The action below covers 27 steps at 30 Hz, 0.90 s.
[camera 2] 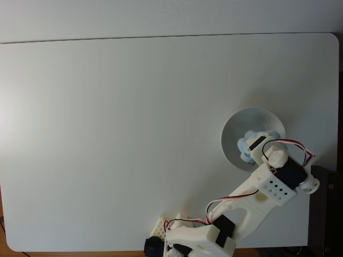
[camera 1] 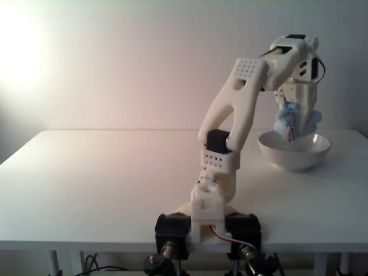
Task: Grasp a skyblue doll and put it into the bowl.
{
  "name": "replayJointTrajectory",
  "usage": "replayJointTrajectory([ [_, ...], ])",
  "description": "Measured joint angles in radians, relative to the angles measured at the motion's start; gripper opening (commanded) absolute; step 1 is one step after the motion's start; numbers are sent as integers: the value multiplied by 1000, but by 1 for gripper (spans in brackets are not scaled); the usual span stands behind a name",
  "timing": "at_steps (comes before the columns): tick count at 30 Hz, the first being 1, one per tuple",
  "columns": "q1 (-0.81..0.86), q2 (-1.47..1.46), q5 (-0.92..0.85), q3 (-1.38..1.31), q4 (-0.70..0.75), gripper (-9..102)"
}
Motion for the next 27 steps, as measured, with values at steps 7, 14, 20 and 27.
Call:
replayJointTrajectory([
  [7,3,0,5,6,0,2],
  [14,3,0,5,6,0,4],
  [20,3,0,5,6,0,23],
  [27,9,0,5,6,0,56],
])
